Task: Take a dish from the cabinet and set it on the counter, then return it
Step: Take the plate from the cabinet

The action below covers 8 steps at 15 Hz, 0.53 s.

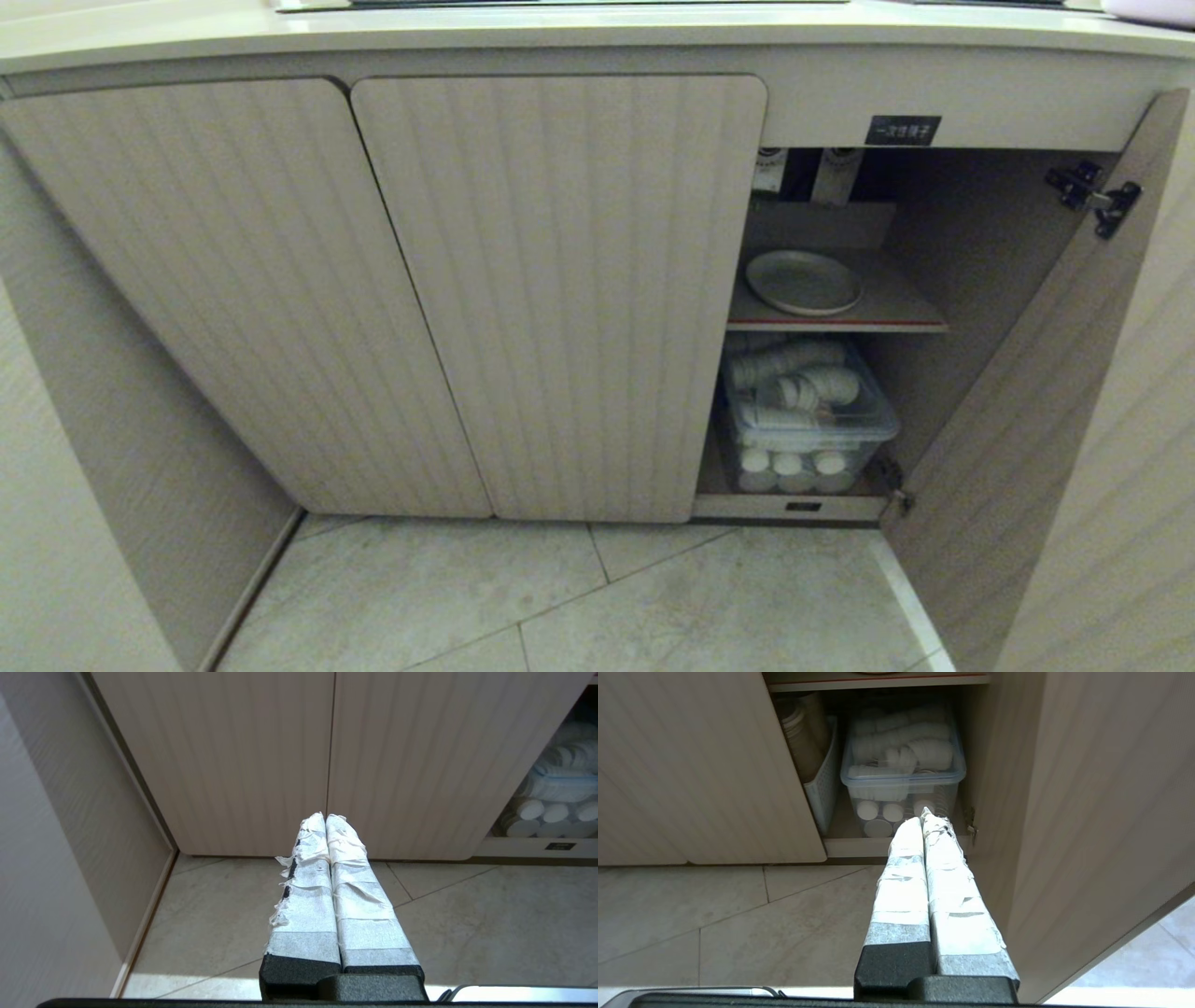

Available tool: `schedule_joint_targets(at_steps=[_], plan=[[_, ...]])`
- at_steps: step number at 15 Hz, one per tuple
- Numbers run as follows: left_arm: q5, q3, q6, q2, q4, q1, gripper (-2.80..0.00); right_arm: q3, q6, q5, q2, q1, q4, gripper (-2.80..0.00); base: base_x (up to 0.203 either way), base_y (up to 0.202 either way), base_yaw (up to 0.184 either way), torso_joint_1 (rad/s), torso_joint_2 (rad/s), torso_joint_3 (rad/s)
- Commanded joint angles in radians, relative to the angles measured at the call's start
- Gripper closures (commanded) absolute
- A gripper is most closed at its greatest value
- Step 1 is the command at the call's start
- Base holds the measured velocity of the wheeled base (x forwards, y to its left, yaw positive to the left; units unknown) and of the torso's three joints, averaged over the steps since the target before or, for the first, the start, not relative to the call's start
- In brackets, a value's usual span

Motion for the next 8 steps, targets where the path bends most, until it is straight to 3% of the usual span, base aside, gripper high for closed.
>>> schedule_joint_targets(at_steps=[1,8], plan=[[0.000,0.000,0.000,0.000,-0.001,0.000,0.00,0.000,0.001,0.000,0.002,0.000,0.000,0.00,0.000,0.000,0.000,0.000,0.00,0.000],[0.000,0.000,0.000,0.000,-0.001,0.000,0.00,0.000,0.001,0.000,0.002,0.000,0.000,0.00,0.000,0.000,0.000,0.000,0.00,0.000]])
